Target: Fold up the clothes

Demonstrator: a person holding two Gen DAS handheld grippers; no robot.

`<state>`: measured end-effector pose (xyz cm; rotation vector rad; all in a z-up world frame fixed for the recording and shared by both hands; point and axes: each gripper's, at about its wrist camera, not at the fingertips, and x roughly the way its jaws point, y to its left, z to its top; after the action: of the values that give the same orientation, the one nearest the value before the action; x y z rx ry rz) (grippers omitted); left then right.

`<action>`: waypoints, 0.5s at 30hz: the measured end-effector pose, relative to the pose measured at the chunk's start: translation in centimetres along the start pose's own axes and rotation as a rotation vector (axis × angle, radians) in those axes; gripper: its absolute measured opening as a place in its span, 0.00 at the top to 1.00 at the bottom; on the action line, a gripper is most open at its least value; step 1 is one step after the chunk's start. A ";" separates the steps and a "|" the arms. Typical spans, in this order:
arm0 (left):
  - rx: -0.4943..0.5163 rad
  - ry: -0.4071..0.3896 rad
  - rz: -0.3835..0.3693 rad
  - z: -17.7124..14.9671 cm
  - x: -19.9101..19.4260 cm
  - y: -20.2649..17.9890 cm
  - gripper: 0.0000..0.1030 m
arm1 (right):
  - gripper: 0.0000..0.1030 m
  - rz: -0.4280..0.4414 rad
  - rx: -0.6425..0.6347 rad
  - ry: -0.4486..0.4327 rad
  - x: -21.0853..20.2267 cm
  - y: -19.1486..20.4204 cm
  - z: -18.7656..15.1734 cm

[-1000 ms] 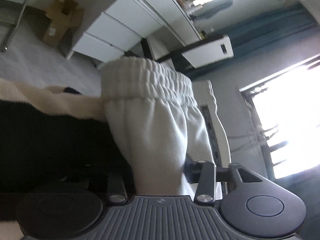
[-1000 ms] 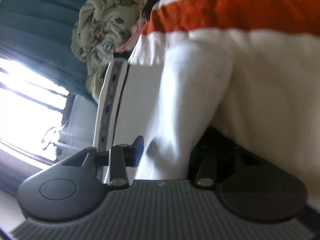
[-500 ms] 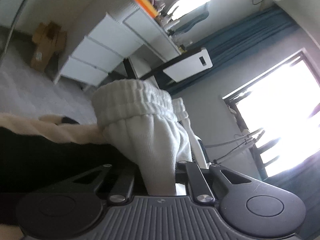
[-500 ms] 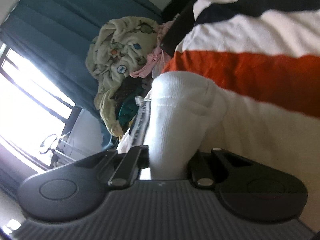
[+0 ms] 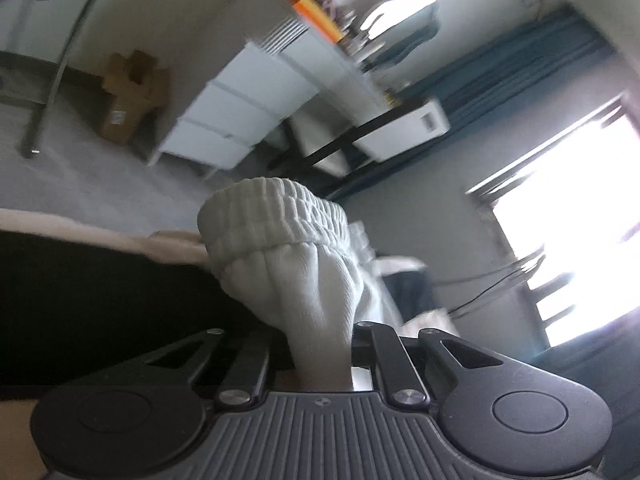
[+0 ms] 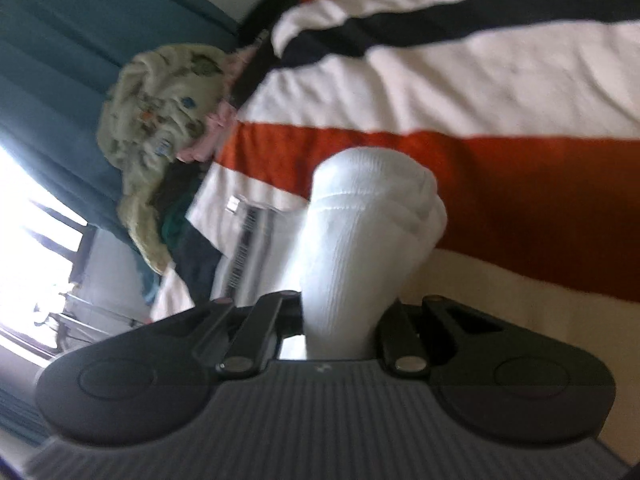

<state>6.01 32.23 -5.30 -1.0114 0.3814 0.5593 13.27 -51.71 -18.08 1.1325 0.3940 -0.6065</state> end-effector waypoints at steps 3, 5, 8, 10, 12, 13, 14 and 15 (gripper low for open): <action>0.050 0.034 0.057 -0.2 -0.2 0.1 0.83 | 0.88 -0.029 0.053 0.045 1.0 -1.2 -0.2; 0.068 0.032 0.076 -0.3 -0.7 0.1 0.78 | 0.88 -0.031 0.067 0.058 1.2 -1.6 -0.4; 0.088 0.011 0.067 -0.8 -2.2 0.0 0.75 | 0.86 -0.034 0.088 0.076 1.4 -2.1 -0.7; 0.108 -0.011 0.064 -1.3 -3.6 -0.2 0.65 | 0.86 -0.033 0.086 0.084 1.5 -2.2 -0.9; 0.147 -0.026 0.055 -2.1 -5.1 -0.6 0.59 | 0.86 -0.017 0.094 0.094 1.6 -2.3 -1.0; 0.171 -0.040 0.054 -2.6 -5.8 -0.9 0.56 | 0.86 -0.007 0.105 0.096 1.7 -2.4 -0.9; 0.195 -0.056 0.053 -3.0 -6.5 -1.3 0.53 | 0.86 0.005 0.118 0.099 1.7 -2.6 -0.8; 0.237 -0.069 0.061 -3.6 -6.9 -1.9 0.51 | 0.85 0.025 0.139 0.100 1.8 -2.8 -0.8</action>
<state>1.52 26.51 -1.96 -0.7528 0.4075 0.5874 12.92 -52.20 -21.46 1.3028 0.4276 -0.5638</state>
